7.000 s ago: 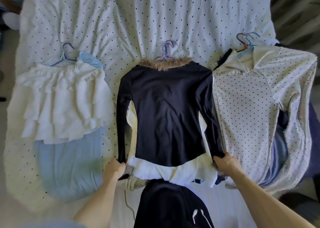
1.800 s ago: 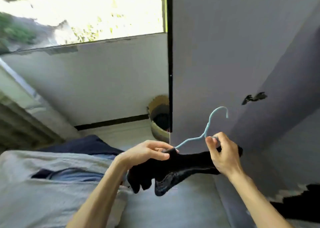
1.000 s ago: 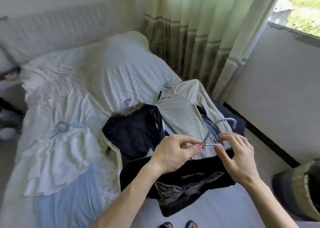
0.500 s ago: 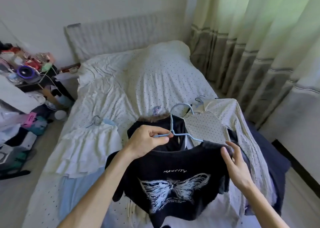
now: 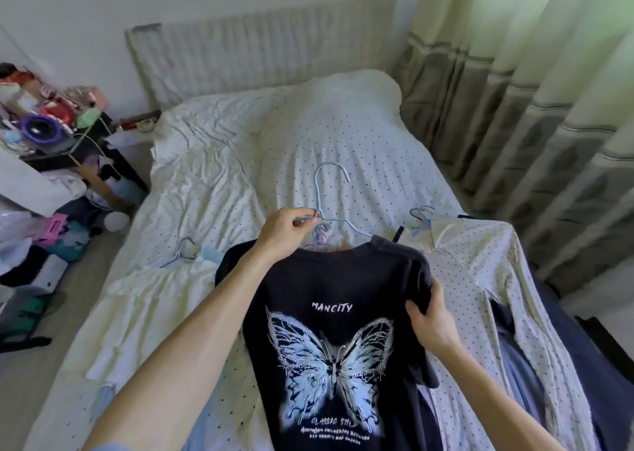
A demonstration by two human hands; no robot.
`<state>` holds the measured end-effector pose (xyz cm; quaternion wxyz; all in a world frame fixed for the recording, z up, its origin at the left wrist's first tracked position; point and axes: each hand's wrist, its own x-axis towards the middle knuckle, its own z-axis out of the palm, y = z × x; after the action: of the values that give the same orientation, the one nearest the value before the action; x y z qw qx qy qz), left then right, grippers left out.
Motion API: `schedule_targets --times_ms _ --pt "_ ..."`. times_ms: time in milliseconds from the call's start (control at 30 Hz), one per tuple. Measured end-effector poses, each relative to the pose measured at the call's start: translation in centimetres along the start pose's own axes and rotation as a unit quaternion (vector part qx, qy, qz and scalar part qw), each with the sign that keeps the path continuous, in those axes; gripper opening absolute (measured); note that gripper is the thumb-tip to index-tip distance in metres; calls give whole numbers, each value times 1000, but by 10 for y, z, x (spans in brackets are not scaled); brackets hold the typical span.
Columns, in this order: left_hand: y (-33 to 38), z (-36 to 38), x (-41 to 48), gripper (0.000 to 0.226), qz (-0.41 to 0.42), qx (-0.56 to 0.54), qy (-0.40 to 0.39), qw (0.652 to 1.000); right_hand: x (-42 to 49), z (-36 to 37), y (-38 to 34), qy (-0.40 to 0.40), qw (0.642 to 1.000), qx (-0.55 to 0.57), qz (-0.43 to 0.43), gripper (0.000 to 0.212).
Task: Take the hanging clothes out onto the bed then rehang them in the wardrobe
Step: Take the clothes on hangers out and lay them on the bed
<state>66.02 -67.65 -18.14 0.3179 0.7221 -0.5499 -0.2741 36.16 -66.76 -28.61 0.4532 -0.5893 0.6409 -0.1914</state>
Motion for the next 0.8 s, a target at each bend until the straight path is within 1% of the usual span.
schedule_targets --times_ms 100,167,233,333,400,467,533,633,667,700,800 --pt "-55 23 66 23 -44 25 12 999 55 22 -5 5 999 -22 30 65" --pt "-95 40 108 23 -66 58 10 996 89 40 -5 -12 997 -41 57 69" --pt "-133 60 146 25 -74 110 2 991 120 62 -1 -37 994 -73 74 77" --pt "-182 95 192 29 -62 200 -7 978 161 98 13 -80 986 -119 81 92" --pt "-219 124 215 31 -84 211 -17 974 186 122 28 -102 983 -138 63 101" --pt "-256 153 233 34 -120 206 -14 971 206 141 43 -123 974 -182 59 103" --pt "-289 179 246 34 -151 211 -7 966 222 157 57 -146 955 -254 50 102" --pt "-324 213 257 34 -214 202 -9 956 238 178 81 -139 923 -358 4 102" --pt "-333 223 258 34 -226 203 -6 953 241 184 88 -136 915 -379 1 102" --pt "-341 232 256 34 -222 210 2 952 244 189 96 -136 909 -394 4 100" --pt "-358 251 243 37 -171 242 41 954 243 199 113 -121 899 -420 11 96"
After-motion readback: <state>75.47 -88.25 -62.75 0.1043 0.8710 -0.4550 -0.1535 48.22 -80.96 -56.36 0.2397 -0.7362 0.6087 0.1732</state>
